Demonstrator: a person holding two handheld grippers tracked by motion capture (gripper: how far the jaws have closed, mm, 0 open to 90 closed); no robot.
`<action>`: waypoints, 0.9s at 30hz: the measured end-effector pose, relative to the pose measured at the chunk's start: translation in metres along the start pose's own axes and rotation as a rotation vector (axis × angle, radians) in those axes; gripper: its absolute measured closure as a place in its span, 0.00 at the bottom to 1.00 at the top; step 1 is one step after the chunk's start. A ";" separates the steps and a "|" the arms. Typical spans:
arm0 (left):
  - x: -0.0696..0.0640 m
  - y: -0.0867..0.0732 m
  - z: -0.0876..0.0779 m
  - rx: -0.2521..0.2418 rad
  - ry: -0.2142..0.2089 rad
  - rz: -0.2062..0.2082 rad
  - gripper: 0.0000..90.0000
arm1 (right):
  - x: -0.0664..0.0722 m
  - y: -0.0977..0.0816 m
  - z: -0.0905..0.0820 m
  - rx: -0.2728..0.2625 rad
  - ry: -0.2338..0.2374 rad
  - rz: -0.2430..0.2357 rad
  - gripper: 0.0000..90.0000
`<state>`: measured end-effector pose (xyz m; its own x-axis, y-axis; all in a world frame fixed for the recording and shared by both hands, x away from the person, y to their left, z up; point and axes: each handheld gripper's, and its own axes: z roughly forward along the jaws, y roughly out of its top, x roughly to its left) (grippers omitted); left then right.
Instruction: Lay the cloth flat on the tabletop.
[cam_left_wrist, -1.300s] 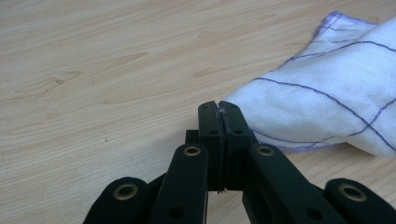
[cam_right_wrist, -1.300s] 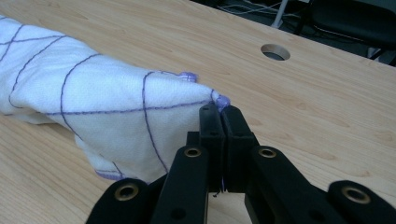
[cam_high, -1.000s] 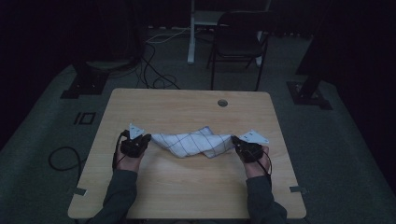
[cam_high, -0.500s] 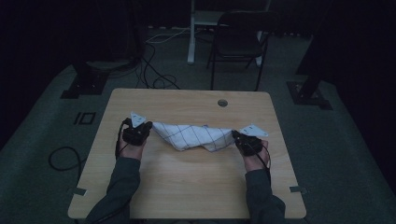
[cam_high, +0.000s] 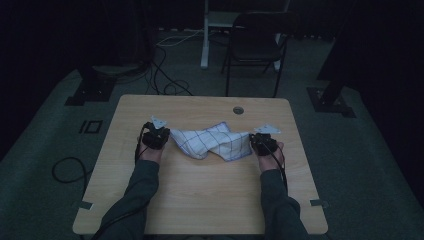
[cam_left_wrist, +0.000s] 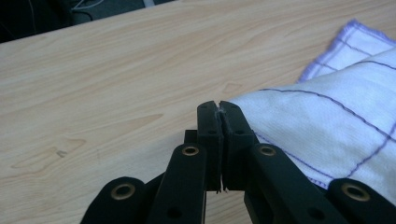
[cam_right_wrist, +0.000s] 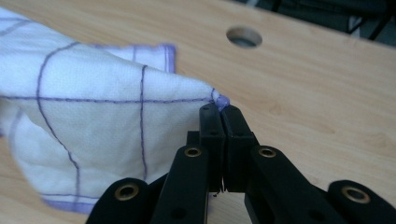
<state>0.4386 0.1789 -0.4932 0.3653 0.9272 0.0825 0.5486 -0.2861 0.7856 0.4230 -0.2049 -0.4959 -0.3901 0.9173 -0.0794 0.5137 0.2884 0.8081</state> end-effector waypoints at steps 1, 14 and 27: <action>-0.001 -0.001 0.000 0.005 -0.001 0.007 0.98 | -0.001 0.000 0.003 0.015 0.000 0.004 1.00; -0.032 -0.006 -0.036 -0.049 -0.060 0.089 0.84 | -0.012 -0.005 0.017 0.083 0.041 0.078 0.86; -0.116 -0.035 -0.036 0.015 -0.223 0.271 0.81 | 0.041 -0.014 -0.022 -0.016 0.160 -0.060 0.90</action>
<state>0.3501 0.0904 -0.5087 0.6532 0.7423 0.1494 0.4200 -0.5193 0.7442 0.3828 -0.1771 -0.4970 -0.5372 0.8428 -0.0346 0.4741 0.3355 0.8141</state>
